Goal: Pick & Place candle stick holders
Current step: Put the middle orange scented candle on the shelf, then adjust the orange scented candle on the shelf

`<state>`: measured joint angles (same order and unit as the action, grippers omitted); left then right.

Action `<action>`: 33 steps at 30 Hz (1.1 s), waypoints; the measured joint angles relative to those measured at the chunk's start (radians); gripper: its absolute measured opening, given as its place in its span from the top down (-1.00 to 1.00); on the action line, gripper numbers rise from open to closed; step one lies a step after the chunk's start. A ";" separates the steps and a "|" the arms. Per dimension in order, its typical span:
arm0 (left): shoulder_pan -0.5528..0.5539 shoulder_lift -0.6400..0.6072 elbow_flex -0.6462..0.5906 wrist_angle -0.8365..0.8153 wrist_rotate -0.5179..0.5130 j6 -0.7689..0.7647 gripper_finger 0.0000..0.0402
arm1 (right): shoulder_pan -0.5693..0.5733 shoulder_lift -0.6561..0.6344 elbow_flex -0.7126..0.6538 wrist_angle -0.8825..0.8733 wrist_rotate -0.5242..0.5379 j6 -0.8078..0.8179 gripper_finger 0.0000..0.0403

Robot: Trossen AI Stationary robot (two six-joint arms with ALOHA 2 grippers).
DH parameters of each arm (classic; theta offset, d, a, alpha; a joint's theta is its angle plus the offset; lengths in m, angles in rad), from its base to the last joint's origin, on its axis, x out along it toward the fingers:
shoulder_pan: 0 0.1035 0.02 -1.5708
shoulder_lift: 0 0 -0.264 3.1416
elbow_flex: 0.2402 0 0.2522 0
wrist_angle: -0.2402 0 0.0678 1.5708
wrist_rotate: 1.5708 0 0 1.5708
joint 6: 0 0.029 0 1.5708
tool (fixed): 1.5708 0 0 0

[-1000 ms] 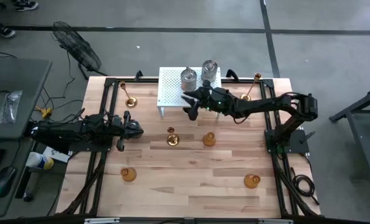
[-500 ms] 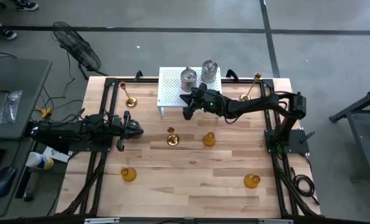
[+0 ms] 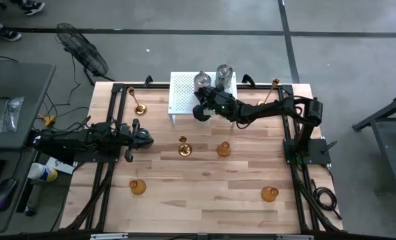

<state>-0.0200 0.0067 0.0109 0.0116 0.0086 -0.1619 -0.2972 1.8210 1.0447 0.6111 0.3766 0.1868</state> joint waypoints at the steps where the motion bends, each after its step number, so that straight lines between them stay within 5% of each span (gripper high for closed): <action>1: 0.000 0.000 0.000 0.000 0.000 0.000 1.00 | -0.005 0.000 0.000 0.000 0.000 0.001 0.99; 19: 0.000 0.000 0.000 0.000 0.000 0.000 1.00 | -0.086 0.000 0.000 -0.001 0.007 0.004 0.99; 33: 0.000 0.000 0.000 0.000 0.000 0.000 1.00 | -0.007 -0.014 0.000 0.007 -0.039 -0.011 0.99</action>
<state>-0.0197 0.0067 0.0109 0.0116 0.0084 -0.1620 -0.3039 1.8070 1.0447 0.6181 0.3377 0.1757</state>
